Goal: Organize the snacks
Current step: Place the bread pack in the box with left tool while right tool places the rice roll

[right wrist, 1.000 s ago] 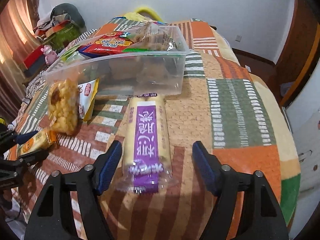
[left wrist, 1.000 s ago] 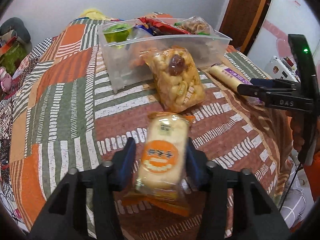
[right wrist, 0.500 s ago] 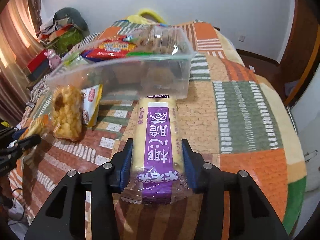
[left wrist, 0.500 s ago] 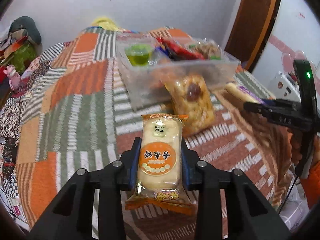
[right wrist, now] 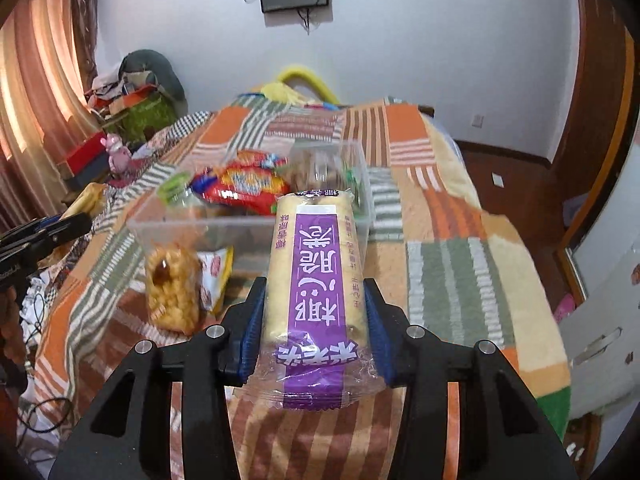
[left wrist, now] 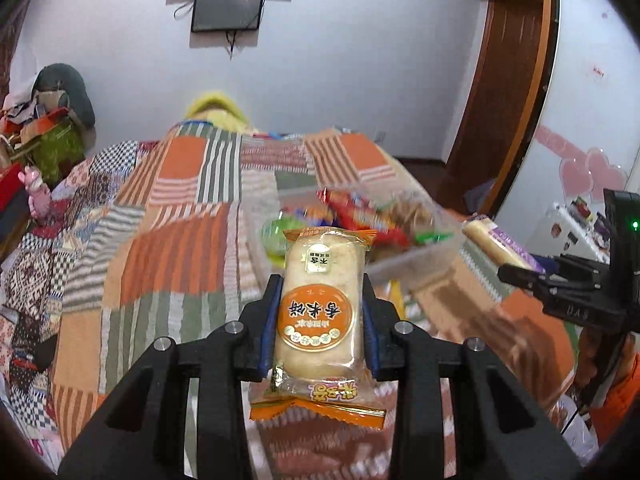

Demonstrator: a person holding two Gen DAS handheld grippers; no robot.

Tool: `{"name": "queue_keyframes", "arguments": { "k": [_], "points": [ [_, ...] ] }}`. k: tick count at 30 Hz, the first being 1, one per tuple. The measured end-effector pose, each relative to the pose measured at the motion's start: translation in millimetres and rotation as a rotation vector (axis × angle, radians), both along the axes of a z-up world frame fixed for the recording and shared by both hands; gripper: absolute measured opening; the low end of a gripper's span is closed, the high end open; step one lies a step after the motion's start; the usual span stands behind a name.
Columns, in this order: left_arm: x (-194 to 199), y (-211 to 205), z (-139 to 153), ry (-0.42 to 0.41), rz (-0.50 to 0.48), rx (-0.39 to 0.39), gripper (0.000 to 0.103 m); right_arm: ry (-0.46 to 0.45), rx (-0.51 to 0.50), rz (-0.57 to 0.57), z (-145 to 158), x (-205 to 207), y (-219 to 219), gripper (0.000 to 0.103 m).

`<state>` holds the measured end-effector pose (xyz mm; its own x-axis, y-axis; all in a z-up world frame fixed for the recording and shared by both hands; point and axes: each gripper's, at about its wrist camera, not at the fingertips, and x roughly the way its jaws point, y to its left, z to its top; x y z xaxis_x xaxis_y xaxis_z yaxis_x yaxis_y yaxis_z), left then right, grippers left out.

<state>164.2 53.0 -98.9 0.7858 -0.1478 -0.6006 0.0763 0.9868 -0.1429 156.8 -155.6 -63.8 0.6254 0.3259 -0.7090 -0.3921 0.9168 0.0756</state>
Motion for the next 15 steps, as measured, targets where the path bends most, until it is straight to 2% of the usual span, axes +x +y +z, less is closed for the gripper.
{"name": "queue_keyframes", "arguments": {
  "k": [3,9,15],
  "points": [
    [14.7,-5.0,10.2,-0.037,0.002,0.000,0.035,-0.023,0.016,0.002,7.9,8.7,5.8,0.042],
    [45.7,-15.5,18.2,-0.056,-0.005,-0.018,0.035,-0.074,0.041,0.026,20.5,23.2,30.0,0.042],
    [85.5,-25.4,18.0,-0.062,0.002,-0.003,0.035,-0.075,0.065,0.037,17.6,49.2,54.8,0.042]
  ]
}}
